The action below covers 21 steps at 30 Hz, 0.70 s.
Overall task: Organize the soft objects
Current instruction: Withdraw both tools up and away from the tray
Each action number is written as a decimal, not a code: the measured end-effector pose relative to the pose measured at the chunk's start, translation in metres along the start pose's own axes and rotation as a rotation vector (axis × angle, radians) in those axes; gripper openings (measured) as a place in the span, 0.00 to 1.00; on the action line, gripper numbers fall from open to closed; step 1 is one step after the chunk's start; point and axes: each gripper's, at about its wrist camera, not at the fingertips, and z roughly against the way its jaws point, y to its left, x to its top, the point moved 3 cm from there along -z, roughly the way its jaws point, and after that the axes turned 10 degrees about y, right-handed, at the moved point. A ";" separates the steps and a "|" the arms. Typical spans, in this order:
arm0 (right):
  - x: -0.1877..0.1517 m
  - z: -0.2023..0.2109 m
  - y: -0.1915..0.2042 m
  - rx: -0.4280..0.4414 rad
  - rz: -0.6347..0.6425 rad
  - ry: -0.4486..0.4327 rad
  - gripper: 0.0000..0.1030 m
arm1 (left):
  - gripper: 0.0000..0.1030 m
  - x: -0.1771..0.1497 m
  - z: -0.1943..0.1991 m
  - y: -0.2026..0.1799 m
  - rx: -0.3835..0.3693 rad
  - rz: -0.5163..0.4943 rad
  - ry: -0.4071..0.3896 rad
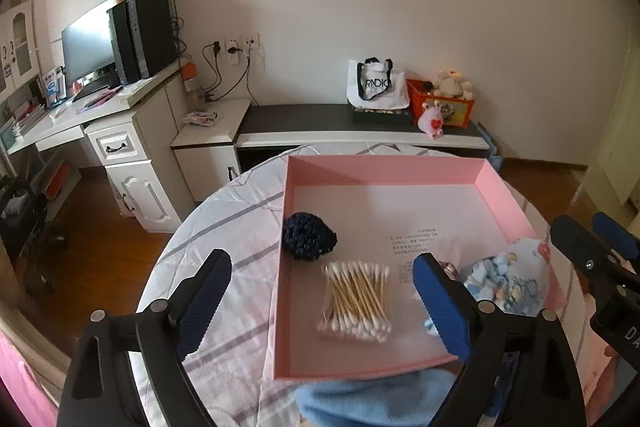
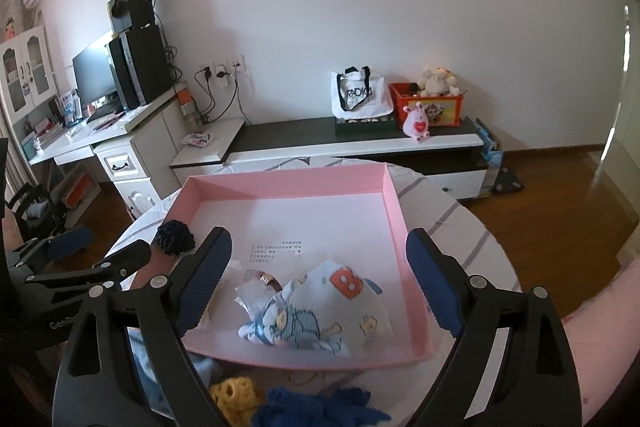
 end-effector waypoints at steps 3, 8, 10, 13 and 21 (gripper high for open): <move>-0.008 0.015 0.001 -0.006 0.008 -0.006 0.85 | 0.89 -0.011 0.016 0.001 0.002 0.011 -0.003; -0.024 0.042 0.002 -0.016 0.020 -0.015 0.85 | 0.90 -0.035 0.051 0.004 0.006 0.030 -0.021; -0.029 0.053 0.003 -0.017 0.025 -0.024 0.85 | 0.91 -0.045 0.066 0.003 0.010 0.031 -0.032; -0.038 0.074 0.004 -0.018 0.034 -0.041 0.86 | 0.94 -0.061 0.091 -0.001 0.011 0.026 -0.059; -0.060 0.129 0.012 -0.018 0.066 -0.103 0.87 | 0.99 -0.107 0.163 -0.011 0.013 0.013 -0.147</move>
